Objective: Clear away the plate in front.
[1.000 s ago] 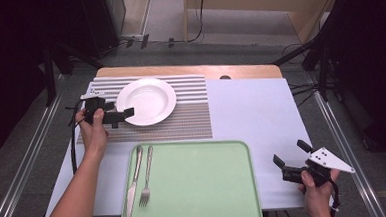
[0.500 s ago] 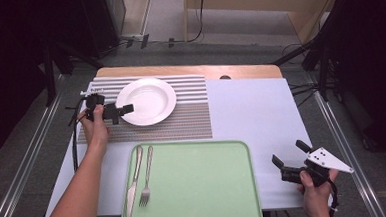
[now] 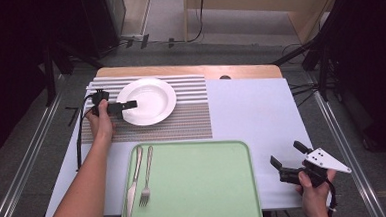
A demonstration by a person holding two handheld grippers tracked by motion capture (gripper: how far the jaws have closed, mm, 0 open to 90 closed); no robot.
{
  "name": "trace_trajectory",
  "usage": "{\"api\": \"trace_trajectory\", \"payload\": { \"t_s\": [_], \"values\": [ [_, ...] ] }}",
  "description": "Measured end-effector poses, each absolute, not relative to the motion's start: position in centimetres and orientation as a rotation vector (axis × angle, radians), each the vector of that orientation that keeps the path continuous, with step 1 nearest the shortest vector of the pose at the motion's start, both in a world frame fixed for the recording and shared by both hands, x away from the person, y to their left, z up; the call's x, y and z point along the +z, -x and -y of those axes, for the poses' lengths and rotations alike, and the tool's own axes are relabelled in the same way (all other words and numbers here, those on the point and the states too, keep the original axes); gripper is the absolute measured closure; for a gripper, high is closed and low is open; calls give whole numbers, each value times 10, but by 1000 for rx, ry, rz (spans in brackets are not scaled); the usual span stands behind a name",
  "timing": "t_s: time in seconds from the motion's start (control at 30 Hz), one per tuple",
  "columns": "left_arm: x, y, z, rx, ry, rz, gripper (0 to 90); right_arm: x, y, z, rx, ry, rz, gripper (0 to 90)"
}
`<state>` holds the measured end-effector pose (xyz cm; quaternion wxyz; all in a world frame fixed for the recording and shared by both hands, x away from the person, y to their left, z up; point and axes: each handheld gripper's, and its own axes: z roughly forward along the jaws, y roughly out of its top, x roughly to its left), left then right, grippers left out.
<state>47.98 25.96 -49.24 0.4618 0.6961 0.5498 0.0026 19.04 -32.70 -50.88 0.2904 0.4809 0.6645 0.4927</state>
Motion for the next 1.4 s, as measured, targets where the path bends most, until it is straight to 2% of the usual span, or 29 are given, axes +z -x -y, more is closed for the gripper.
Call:
{"api": "trace_trajectory", "payload": {
  "t_s": [0.03, 0.13, 0.2, 0.43, 0.47, 0.53, 0.67, 0.73, 0.9, 1.13, 1.4],
  "values": [
    [-495, -481, -259, -13, -1694, -1361, 45, -509, -190, 327, 1310, -1287, -1776, 0],
    [-500, -483, -255, -33, -1687, -1398, 163, -510, -190, 330, 1312, -1287, -1772, 0],
    [-500, -483, -254, -49, -1659, -1408, 138, -510, -190, 332, 1315, -1303, -1763, 0],
    [-500, -483, -251, -45, -1646, -1424, 137, -510, -190, 335, 1308, -1303, -1759, 0],
    [-499, -484, -251, -22, -1662, -1450, 169, -510, -190, 334, 1309, -1304, -1759, 0],
    [-498, -484, -251, 7, -1661, -1502, 355, -510, -191, 334, 1309, -1306, -1758, 0],
    [-498, -485, -253, 55, -1676, -1562, 578, -511, -194, 333, 1309, -1304, -1756, 0],
    [-497, -485, -253, 67, -1690, -1577, 643, -510, -193, 333, 1309, -1306, -1753, 0],
    [-493, -484, -252, 73, -1683, -1581, 684, -511, -193, 334, 1304, -1326, -1753, 0],
    [-479, -479, -247, 55, -1660, -1487, 782, -512, -194, 337, 1298, -1331, -1747, 0],
    [-470, -475, -240, 73, -1635, -1498, 822, -511, -194, 332, 1287, -1312, -1758, 0]
  ]
}}
